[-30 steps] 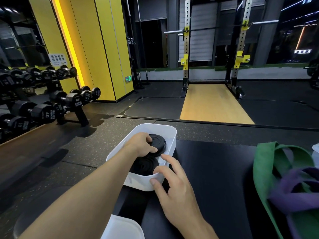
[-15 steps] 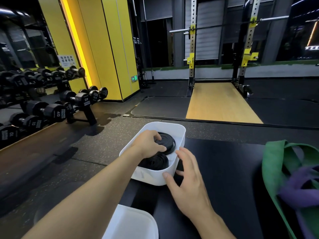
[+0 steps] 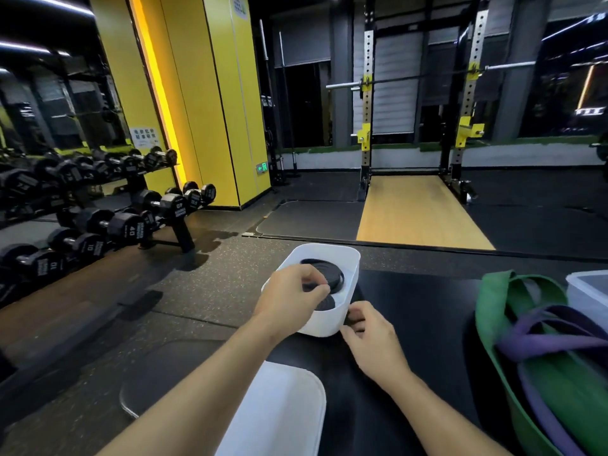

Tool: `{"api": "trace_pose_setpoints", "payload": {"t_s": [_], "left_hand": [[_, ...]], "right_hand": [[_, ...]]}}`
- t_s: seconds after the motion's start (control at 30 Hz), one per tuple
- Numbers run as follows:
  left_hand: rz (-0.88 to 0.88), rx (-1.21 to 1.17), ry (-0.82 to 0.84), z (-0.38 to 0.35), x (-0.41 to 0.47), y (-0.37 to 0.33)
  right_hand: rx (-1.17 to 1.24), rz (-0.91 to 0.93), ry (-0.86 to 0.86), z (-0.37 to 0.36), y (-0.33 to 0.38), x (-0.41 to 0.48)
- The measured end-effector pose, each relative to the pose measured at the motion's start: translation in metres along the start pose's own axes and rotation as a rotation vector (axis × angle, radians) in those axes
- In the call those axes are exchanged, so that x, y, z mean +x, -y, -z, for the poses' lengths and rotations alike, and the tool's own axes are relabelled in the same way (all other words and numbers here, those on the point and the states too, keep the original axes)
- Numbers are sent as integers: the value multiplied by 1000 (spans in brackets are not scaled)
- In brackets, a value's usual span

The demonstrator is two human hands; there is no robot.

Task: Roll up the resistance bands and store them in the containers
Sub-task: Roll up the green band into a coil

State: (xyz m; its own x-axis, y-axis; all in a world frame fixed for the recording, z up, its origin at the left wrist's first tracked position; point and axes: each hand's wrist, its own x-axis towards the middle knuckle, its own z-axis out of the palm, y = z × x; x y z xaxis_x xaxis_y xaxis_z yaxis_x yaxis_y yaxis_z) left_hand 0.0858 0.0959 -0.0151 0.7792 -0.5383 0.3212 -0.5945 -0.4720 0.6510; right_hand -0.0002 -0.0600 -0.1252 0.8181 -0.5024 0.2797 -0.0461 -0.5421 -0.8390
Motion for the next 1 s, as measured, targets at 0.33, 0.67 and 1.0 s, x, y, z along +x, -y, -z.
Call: {"api": "trace_pose_setpoints", "payload": {"t_s": [0.33, 0.67, 1.0], "left_hand": [[-7, -115, 96, -52, -46, -29], [61, -227, 253, -98, -93, -88], [76, -273, 600, -176, -139, -149]], "right_hand": [[-241, -15, 202, 81, 17, -57], [-495, -41, 104, 167, 29, -133], [-886, -314, 42, 275, 12, -179]]}}
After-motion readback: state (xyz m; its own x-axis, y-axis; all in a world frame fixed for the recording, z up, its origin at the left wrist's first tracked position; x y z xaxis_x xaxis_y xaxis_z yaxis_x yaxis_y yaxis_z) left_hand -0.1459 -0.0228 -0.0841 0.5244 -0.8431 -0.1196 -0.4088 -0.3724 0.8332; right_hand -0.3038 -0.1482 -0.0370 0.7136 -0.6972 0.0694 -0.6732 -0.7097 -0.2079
